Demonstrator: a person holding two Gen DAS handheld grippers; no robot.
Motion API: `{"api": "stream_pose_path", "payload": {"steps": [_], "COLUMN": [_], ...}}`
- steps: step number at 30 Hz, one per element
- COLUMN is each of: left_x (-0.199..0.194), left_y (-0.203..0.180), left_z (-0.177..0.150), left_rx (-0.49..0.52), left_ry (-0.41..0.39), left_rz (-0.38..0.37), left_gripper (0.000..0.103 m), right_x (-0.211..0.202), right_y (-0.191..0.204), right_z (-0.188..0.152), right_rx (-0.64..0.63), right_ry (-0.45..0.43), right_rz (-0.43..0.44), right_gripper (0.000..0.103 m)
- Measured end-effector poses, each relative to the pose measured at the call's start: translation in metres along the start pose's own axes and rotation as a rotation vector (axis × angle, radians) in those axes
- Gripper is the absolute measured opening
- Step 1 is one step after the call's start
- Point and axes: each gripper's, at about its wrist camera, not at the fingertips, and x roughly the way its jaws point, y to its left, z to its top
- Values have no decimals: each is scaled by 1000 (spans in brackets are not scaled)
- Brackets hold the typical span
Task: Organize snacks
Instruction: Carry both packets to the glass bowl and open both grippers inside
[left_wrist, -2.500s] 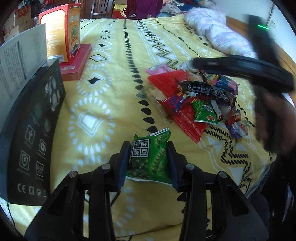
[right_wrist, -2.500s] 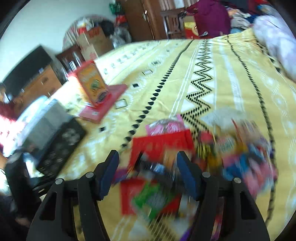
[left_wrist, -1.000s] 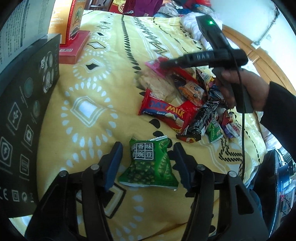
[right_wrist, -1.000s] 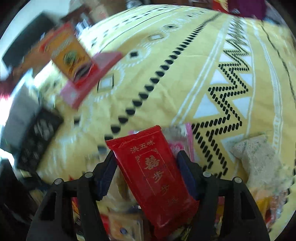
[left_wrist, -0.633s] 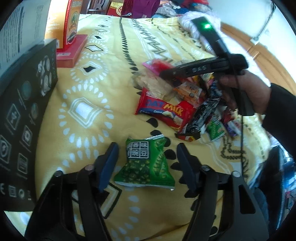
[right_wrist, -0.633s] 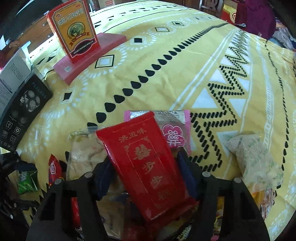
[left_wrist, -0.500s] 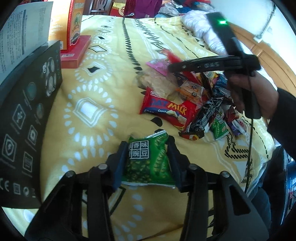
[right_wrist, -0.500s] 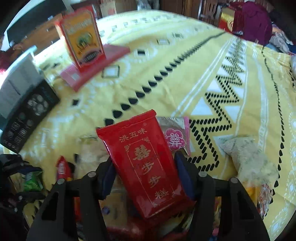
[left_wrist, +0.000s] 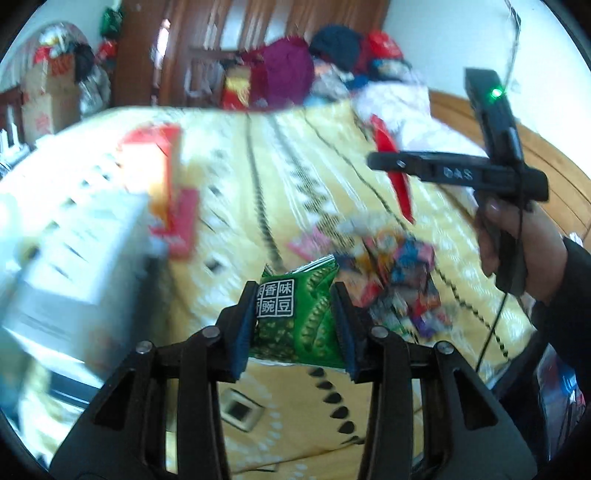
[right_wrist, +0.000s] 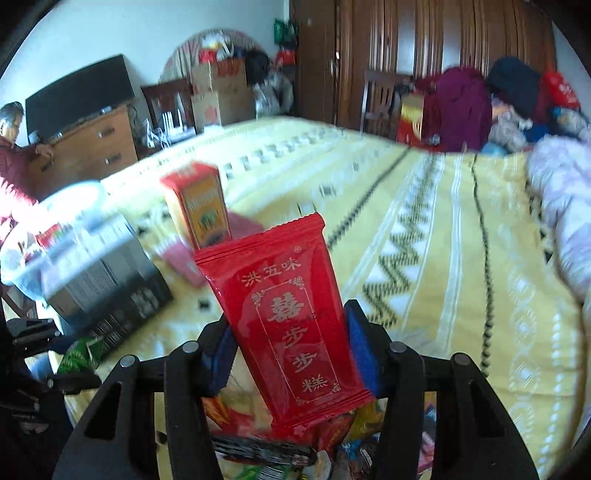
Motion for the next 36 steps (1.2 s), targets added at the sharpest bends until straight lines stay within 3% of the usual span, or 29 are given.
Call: {"api": "stream_pose_path", "payload": {"steps": [4,10,14,18,22,26,29,34,35,36], "left_x": [-47,-127,-172,-197,-203,-197,-203,-202,-201,-201], "left_y": [39,134,208,263,301,306,304,305,306,305], "left_z": [25,48,42,20,-4,-17,-21,-21,-21,-21], "left_rx": [-39,-166,-287,-404,-511,-536,-540,-532,-528,-528], "left_ry": [-93,-217,-243,-232,-197,-167,-161,-134,-130,-127], "left_rz": [103,322,474,565,604,604,596,594,601,606], "left_gripper": [40,40,40,40,40,40,40,42,45,56], "right_x": [-18,-12,5,26,53,80,91,97,95,94], "right_y": [43,144,227,314,387,439,457,453,449,446], "right_z": [40,107,143,162,162,153,144,136,137,138], "right_rx": [-50,-124,-172,-233,-285,-306,-310,-303,-298,-291], "right_ry": [-63,-123,-133,-109,-48,27,55,69,67,62], "right_rz": [30,169,300,422,510,564,580,566,562,555], "right_gripper": [58,58,58,58,58,57,57,58,59,60]}}
